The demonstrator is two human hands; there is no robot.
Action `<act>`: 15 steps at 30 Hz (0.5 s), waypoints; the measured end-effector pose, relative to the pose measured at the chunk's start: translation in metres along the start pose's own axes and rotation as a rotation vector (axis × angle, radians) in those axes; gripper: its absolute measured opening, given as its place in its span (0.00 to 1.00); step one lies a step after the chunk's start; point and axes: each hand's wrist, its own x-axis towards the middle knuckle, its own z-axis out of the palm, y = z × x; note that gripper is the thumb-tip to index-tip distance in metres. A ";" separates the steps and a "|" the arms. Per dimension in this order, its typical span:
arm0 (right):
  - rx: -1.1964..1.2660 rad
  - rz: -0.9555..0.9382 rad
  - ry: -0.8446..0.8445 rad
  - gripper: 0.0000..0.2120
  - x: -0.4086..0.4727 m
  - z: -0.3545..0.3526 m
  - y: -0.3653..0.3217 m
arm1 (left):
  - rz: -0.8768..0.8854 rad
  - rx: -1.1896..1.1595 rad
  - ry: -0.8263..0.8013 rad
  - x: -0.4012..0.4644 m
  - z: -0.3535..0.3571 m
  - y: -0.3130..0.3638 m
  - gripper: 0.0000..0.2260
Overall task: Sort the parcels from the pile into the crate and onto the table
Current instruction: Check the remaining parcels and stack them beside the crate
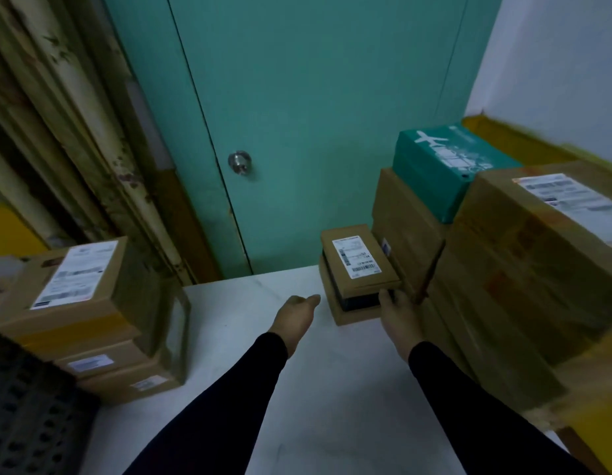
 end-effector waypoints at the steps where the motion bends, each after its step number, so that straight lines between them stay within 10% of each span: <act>1: -0.026 -0.026 0.003 0.18 0.007 0.002 0.001 | -0.004 -0.003 -0.005 0.007 0.006 0.001 0.22; 15: -0.639 -0.048 0.042 0.27 0.062 0.025 0.009 | 0.027 -0.088 -0.128 0.071 0.065 0.033 0.21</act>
